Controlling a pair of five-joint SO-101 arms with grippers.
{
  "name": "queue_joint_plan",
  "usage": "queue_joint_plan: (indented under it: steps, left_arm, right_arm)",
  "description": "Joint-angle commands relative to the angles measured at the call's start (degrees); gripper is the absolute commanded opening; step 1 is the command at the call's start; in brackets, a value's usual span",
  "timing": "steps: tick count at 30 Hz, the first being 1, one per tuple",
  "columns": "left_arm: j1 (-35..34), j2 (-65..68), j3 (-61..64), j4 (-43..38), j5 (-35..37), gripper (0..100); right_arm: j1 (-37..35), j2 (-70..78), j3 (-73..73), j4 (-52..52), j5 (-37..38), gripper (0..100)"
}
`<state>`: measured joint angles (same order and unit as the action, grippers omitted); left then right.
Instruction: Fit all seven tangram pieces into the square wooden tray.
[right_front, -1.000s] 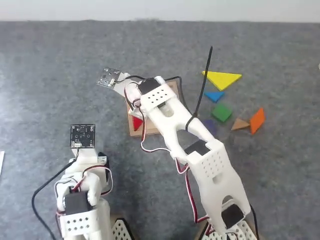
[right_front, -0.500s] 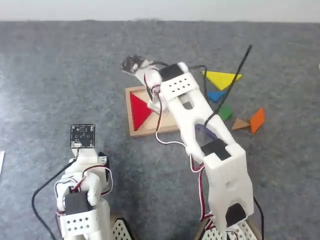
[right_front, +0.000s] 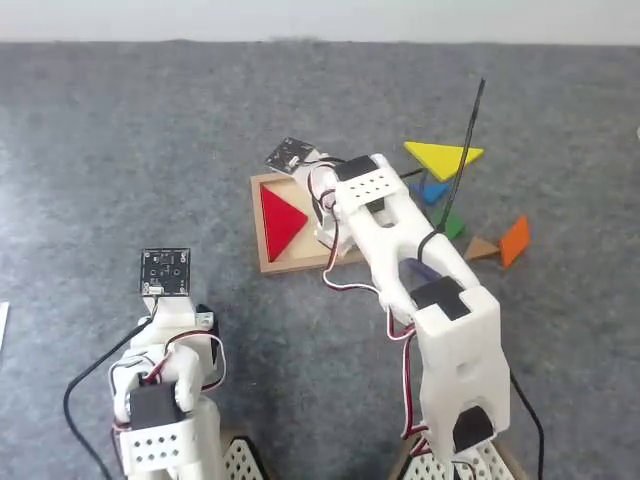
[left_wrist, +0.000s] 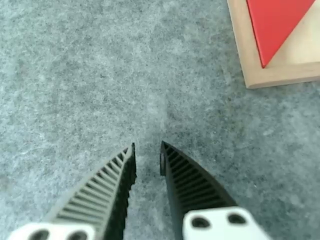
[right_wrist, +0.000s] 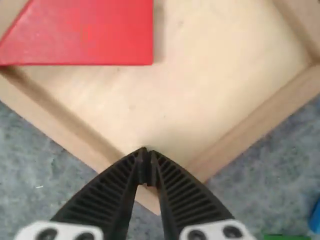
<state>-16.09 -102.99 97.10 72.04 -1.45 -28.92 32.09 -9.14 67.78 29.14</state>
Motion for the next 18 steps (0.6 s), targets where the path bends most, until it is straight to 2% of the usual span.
queue_joint_plan:
  steps: [1, 12, 18]
  left_arm:
    - [0.2, -1.1, -0.7, 0.2, 0.0, 8]
    - [0.2, -1.1, -0.7, 0.2, 0.0, 8]
    - [0.2, -1.1, -0.7, 0.2, 0.0, 8]
  right_arm:
    - [-0.9, -4.0, 0.1, 1.0, -2.9, 0.7]
    - [-5.5, -4.5, 0.1, 9.5, -4.8, 0.7]
    - [-3.2, -13.8, -0.1, 10.2, -3.3, 1.5]
